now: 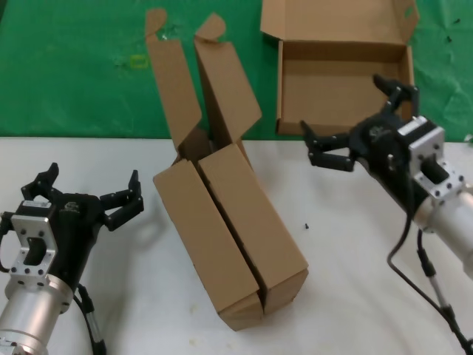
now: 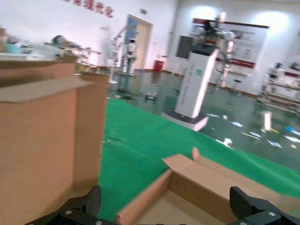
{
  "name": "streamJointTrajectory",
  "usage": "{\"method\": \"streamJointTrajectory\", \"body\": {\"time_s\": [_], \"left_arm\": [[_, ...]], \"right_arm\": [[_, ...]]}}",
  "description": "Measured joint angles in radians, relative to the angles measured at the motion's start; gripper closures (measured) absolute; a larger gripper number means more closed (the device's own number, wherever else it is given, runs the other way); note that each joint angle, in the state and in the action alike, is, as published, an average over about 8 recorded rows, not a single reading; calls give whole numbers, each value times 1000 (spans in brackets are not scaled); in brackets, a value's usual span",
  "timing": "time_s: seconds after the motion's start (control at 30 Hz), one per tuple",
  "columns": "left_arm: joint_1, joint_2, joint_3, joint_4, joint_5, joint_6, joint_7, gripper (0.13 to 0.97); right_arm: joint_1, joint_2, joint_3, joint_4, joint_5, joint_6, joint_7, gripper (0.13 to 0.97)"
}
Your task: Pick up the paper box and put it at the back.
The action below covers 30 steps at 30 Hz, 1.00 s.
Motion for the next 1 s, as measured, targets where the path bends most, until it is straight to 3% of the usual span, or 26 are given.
{"method": "streamJointTrajectory", "body": {"time_s": [0.37,0.7,1.0], "left_arm": [[0,0,0,0,0,0,0,139],[0,0,0,0,0,0,0,132],[0,0,0,0,0,0,0,132]], "right_arm": [[-140,25,51,6,215,160,-101,129],[-264,48,97,12,405,303,-191,129],[-298,54,109,14,458,342,-216,129]]}}
